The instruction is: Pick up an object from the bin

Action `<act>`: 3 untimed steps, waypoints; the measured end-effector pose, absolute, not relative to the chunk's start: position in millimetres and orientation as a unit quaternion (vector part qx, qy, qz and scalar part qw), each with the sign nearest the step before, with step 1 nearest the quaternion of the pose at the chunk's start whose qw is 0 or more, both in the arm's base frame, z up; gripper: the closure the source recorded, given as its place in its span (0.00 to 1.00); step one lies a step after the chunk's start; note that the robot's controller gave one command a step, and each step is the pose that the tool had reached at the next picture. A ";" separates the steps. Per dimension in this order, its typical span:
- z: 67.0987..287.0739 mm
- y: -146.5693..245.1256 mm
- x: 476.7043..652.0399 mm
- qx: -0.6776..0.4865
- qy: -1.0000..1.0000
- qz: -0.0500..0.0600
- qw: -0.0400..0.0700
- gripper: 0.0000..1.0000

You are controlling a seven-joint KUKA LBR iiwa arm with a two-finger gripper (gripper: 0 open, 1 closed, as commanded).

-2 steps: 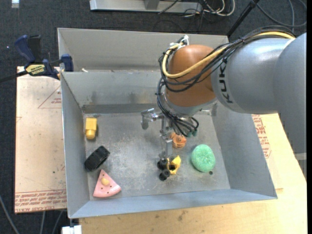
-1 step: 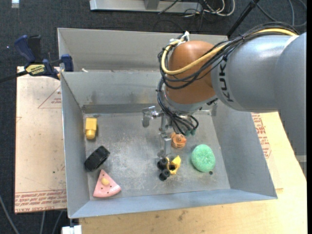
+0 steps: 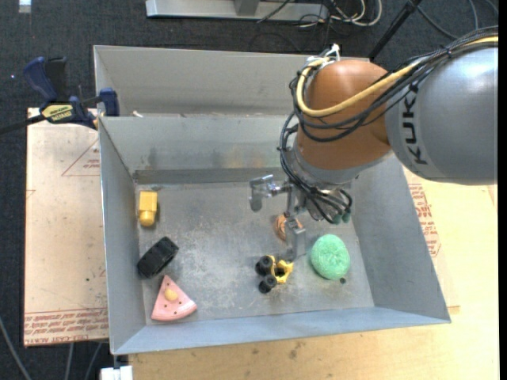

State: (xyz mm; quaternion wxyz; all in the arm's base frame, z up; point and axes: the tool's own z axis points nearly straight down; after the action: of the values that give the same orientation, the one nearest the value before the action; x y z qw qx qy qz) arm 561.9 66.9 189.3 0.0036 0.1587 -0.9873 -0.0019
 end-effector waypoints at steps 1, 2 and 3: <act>192.0 46.0 564.8 0.165 -0.986 0.001 -0.010 0.00; 138.8 25.8 528.6 0.194 -0.981 -0.001 -0.001 0.00; 131.0 1.4 510.4 0.193 -0.981 -0.002 0.003 0.00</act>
Offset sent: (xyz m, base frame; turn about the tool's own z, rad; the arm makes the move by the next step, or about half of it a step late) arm -0.0482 -0.0506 -0.0637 -0.0902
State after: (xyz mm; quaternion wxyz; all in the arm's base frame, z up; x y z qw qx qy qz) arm 510.4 1.4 131.0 0.0032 0.1934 -0.9811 -0.0016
